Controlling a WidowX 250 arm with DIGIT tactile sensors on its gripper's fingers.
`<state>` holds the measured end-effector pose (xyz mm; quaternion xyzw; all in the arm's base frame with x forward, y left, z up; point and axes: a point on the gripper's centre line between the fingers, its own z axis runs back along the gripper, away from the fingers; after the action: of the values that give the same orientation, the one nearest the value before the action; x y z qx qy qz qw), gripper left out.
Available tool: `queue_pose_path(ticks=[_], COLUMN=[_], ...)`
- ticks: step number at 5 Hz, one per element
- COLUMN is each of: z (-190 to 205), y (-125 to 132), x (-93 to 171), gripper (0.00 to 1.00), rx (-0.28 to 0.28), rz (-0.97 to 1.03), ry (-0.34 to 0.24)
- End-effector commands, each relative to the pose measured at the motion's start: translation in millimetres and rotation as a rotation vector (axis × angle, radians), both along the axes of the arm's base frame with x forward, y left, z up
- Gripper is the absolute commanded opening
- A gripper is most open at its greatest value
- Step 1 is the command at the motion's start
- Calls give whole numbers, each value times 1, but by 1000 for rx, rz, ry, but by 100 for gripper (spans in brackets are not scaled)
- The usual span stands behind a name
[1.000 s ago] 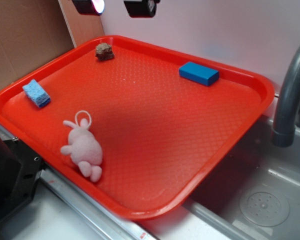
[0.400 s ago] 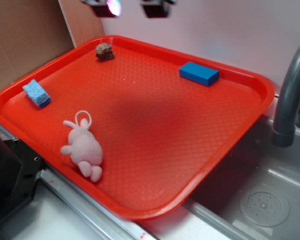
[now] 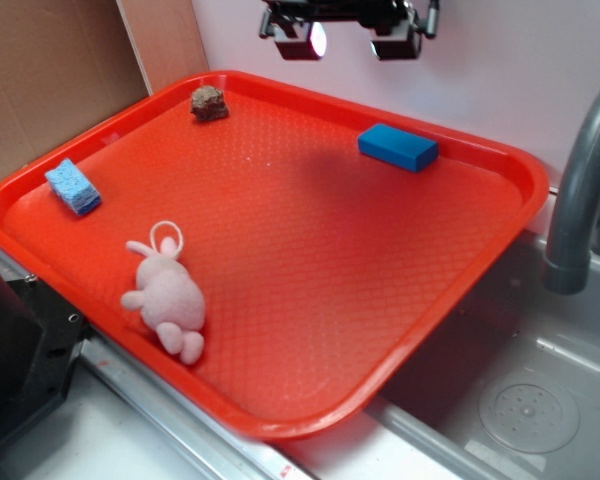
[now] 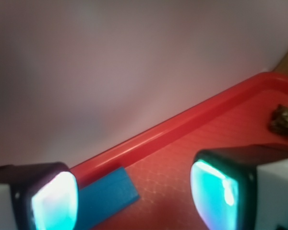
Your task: Grab the blue block.
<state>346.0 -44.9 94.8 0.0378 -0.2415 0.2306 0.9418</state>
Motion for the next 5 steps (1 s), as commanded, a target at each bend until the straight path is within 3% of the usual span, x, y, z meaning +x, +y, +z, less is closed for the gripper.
queue_pose_path(ticks=[1, 3, 4, 5], z=[-23, -55, -56, -40], y=[3, -3, -5, -8], x=[-6, -17, -32, -57], gripper=[100, 100, 100, 100], rx=[17, 46, 30, -35], rz=[6, 25, 18, -5], ry=[52, 117, 146, 179])
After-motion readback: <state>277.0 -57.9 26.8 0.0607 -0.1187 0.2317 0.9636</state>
